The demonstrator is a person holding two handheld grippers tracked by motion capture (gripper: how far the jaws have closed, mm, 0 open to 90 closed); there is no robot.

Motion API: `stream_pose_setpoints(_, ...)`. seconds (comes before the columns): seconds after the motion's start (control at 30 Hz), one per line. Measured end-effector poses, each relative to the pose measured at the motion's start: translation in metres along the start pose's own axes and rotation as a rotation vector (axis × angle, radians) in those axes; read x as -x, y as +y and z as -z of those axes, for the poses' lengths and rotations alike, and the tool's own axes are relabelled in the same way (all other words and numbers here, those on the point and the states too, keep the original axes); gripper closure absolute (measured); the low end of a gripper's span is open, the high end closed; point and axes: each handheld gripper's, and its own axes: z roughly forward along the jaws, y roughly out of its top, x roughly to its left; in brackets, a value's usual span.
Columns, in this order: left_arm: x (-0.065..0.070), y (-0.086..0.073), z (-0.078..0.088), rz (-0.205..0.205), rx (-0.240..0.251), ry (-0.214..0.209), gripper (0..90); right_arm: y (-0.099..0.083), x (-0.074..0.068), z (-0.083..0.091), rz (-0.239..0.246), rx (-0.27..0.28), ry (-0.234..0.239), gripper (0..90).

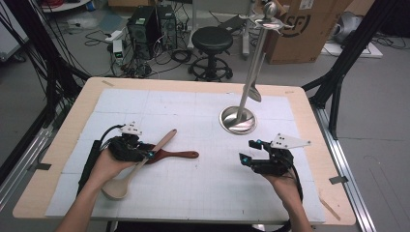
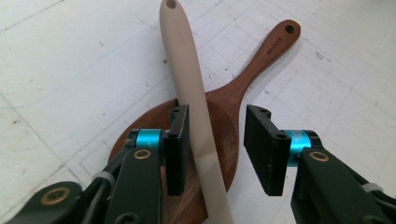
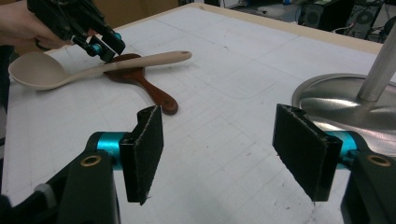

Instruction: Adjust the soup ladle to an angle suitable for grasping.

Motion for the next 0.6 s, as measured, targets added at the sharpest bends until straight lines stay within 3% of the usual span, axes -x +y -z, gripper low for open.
stream_pose_setpoints(0.6, -0.003, 0.000, -0.022, 0.011, -0.103, 0.041, 67.8, 0.000, -0.001, 0.000, 0.004, -0.004, 0.007, 33.1)
